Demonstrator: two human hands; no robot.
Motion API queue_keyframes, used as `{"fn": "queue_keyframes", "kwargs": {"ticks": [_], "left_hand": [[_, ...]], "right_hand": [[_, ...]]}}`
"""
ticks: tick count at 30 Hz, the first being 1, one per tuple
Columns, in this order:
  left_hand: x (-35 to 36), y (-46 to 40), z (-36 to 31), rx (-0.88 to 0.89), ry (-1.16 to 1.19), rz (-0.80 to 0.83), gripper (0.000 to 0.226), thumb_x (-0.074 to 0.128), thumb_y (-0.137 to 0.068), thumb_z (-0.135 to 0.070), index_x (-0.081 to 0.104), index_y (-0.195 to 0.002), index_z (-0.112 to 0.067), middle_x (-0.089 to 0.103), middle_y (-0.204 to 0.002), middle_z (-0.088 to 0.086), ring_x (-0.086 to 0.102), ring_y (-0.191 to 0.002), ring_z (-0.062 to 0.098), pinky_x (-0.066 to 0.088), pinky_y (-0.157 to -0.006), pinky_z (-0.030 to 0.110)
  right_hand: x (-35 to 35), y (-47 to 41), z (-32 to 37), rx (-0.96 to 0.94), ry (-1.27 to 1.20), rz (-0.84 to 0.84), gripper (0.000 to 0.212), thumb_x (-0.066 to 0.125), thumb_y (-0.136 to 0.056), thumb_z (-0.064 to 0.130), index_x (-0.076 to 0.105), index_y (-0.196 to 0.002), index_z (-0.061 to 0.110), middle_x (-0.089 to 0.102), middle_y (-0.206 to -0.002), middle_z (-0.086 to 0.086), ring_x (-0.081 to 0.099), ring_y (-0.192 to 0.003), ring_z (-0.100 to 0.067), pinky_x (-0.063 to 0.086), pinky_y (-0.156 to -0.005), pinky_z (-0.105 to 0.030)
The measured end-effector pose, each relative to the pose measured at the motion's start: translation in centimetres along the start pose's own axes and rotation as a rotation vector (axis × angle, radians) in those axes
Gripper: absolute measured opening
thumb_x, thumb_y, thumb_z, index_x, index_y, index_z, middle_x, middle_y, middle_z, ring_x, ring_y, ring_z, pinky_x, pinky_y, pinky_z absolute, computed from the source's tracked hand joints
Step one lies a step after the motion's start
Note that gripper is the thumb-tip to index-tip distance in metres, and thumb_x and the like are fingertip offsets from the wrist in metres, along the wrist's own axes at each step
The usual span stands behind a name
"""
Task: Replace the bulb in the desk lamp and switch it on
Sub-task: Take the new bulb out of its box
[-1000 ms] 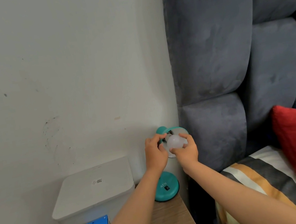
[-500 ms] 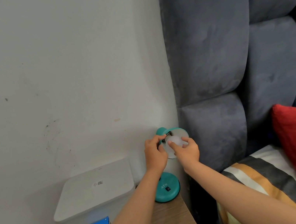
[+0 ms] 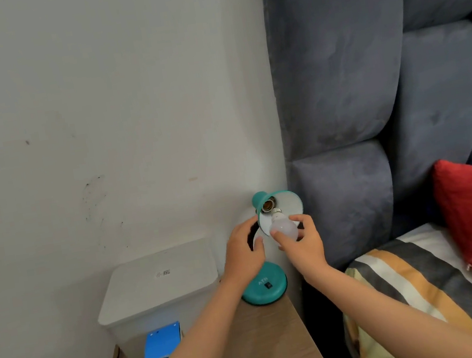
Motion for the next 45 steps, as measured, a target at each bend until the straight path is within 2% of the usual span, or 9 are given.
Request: {"fn": "queue_keyframes", "kwargs": {"ticks": [7, 14, 18, 21, 29, 33, 36, 40, 45], "left_hand": [[-5.0, 7.7, 4.6, -0.123, -0.138, -0.087, 0.042, 0.054, -0.088, -0.011, 0.048, -0.13, -0.017, 0.05, -0.13, 0.003, 0.043, -0.116, 0.006, 0.026, -0.092, 0.004], [-10.6, 13.7, 9.7, -0.298, -0.274, -0.248, 0.047, 0.064, -0.082, -0.02, 0.05, -0.126, -0.014, 0.048, -0.124, 0.01, 0.047, -0.118, 0.026, 0.039, -0.101, 0.036], [-12.0, 15.8, 12.3, -0.48, -0.266, -0.229, 0.069, 0.068, -0.08, -0.034, 0.036, -0.138, -0.014, 0.035, -0.139, 0.011, 0.035, -0.13, 0.026, 0.034, -0.104, 0.037], [-12.4, 16.9, 14.1, -0.546, -0.209, -0.229, 0.082, 0.075, -0.072, -0.039, 0.034, -0.138, -0.012, 0.039, -0.133, 0.009, 0.037, -0.127, 0.026, 0.035, -0.103, 0.037], [-12.4, 18.2, 17.1, -0.584, -0.042, -0.324, 0.046, 0.079, -0.071, -0.03, 0.051, -0.107, -0.025, 0.058, -0.106, -0.001, 0.056, -0.1, 0.016, 0.044, -0.078, 0.027], [-12.5, 18.5, 17.4, -0.567, 0.004, -0.367, 0.056, 0.078, -0.072, -0.029, 0.051, -0.119, -0.02, 0.056, -0.111, -0.004, 0.054, -0.101, 0.01, 0.044, -0.082, 0.024], [-12.4, 18.6, 17.5, -0.586, 0.061, -0.4, 0.054, 0.08, -0.07, -0.026, 0.05, -0.115, -0.021, 0.057, -0.105, -0.008, 0.055, -0.093, 0.004, 0.04, -0.071, 0.013], [-12.4, 18.8, 17.5, -0.596, 0.124, -0.442, 0.055, 0.083, -0.067, -0.023, 0.047, -0.108, -0.022, 0.056, -0.099, -0.013, 0.055, -0.091, 0.0, 0.043, -0.068, 0.014], [-12.6, 18.9, 17.5, -0.581, 0.164, -0.45, 0.052, 0.084, -0.064, -0.023, 0.048, -0.102, -0.019, 0.06, -0.099, -0.006, 0.06, -0.09, 0.005, 0.051, -0.071, 0.022]], "right_hand": [[3.0, 7.5, -1.2, 0.013, 0.141, 0.083, 0.043, 0.074, -0.073, 0.035, 0.051, -0.107, 0.024, 0.059, -0.101, -0.004, 0.06, -0.089, -0.018, 0.053, -0.076, -0.034], [7.3, 13.2, -5.7, 0.136, 0.212, 0.107, 0.046, 0.075, -0.072, 0.035, 0.051, -0.108, 0.018, 0.057, -0.109, -0.01, 0.057, -0.093, -0.022, 0.049, -0.08, -0.032], [9.6, 14.8, -8.4, 0.279, 0.307, 0.13, 0.049, 0.076, -0.073, 0.033, 0.052, -0.111, 0.013, 0.051, -0.115, -0.01, 0.048, -0.086, -0.016, 0.044, -0.077, -0.028], [11.1, 15.6, -10.2, 0.36, 0.361, 0.168, 0.049, 0.075, -0.073, 0.037, 0.053, -0.109, 0.011, 0.055, -0.116, -0.012, 0.055, -0.093, -0.023, 0.044, -0.078, -0.031], [13.7, 16.7, -13.1, 0.419, 0.401, 0.197, 0.05, 0.073, -0.072, 0.042, 0.056, -0.11, 0.014, 0.06, -0.112, -0.009, 0.059, -0.097, -0.023, 0.046, -0.073, -0.03], [14.3, 16.6, -13.1, 0.37, 0.494, 0.209, 0.06, 0.072, -0.072, 0.044, 0.052, -0.119, 0.012, 0.053, -0.122, -0.011, 0.054, -0.109, -0.027, 0.049, -0.086, -0.038], [14.5, 16.5, -11.8, 0.098, 0.514, 0.18, 0.059, 0.07, -0.076, 0.04, 0.05, -0.123, 0.011, 0.048, -0.122, -0.009, 0.045, -0.117, -0.024, 0.043, -0.092, -0.033], [15.9, 16.8, -9.2, -0.112, 0.348, 0.326, 0.038, 0.066, -0.083, 0.025, 0.055, -0.118, 0.013, 0.057, -0.109, 0.0, 0.054, -0.095, -0.006, 0.038, -0.073, -0.005], [18.2, 16.5, -8.9, 0.002, 0.29, 0.477, 0.023, 0.063, -0.085, 0.022, 0.062, -0.106, 0.013, 0.063, -0.102, 0.0, 0.058, -0.085, 0.0, 0.043, -0.064, -0.006]]}}
Point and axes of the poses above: each hand's wrist, its own y-axis away from the middle knuckle, its own x-axis out of the palm, z = x × y, the point moved 4 cm from there along -y, towards the middle knuckle
